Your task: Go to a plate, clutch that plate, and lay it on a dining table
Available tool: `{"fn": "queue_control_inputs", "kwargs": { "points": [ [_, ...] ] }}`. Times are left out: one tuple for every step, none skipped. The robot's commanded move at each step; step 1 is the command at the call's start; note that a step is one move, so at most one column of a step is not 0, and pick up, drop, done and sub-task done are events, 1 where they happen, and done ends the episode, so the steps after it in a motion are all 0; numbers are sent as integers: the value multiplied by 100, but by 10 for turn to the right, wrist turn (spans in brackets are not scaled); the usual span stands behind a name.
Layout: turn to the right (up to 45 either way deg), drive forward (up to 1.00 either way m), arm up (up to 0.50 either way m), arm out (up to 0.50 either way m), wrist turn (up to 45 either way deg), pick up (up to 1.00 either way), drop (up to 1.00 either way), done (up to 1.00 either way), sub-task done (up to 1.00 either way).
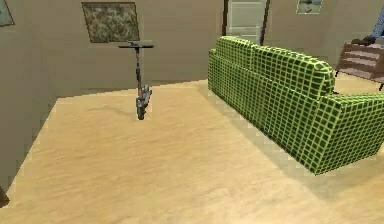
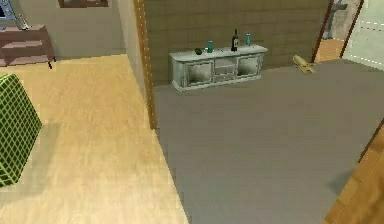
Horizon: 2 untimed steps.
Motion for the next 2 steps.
{"fn": "queue_control_inputs", "kwargs": {
  "points": [
    [-150,0,0,0,0,0,0,0,0],
    [0,25,0,0,0,0,0,0,0]
  ]
}}
